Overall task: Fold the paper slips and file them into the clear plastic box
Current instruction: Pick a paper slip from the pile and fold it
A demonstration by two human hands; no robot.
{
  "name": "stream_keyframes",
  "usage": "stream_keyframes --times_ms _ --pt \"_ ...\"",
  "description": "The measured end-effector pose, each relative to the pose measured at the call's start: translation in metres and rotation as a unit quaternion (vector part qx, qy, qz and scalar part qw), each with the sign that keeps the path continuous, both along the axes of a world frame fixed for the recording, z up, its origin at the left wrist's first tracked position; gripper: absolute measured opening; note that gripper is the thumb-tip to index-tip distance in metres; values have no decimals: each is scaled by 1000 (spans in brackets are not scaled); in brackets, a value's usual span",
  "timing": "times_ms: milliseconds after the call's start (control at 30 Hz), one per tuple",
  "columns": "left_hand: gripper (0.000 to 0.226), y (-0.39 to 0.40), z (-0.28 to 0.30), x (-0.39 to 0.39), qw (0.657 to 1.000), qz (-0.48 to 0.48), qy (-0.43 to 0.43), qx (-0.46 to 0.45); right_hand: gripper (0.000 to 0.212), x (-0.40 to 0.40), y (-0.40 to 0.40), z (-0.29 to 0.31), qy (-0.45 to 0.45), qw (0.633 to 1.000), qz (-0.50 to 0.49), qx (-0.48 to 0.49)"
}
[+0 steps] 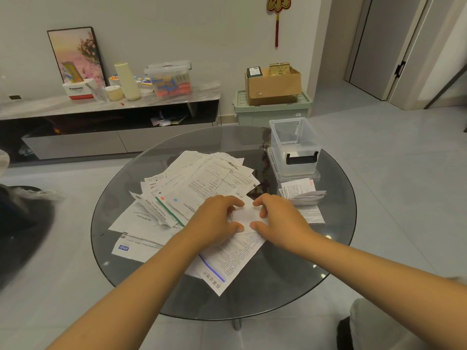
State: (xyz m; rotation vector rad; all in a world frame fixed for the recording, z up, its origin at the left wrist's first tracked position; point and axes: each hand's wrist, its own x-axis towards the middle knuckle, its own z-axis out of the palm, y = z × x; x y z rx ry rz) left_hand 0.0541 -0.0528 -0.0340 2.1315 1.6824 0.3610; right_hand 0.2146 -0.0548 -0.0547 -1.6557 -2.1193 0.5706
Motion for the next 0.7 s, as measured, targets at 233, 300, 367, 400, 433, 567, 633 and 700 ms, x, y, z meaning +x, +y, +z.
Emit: stream_keyframes --times_ms 233,300,367,400,433,567,633,700 --pt "17 2 4 -2 990 29 -138 -20 20 2 -2 10 77 997 2 -11" --pt "16 1 7 1 980 30 -197 -29 13 7 -3 16 88 996 -5 0" --pt "14 0 8 6 973 25 -229 -26 10 15 -7 23 103 995 -11 12" --pt "14 -1 8 9 971 20 -237 -21 8 19 -9 27 103 994 -12 18" --pt "14 -2 7 11 970 16 -244 -14 7 23 -10 31 96 995 -13 25" --pt "21 -6 0 27 969 12 -245 16 5 49 -13 41 53 997 -39 44" --pt "27 -6 -3 37 970 8 -239 37 6 65 -11 45 38 996 -68 38" --pt "33 -5 -5 46 975 -11 -212 59 6 77 -9 48 21 996 -87 29"
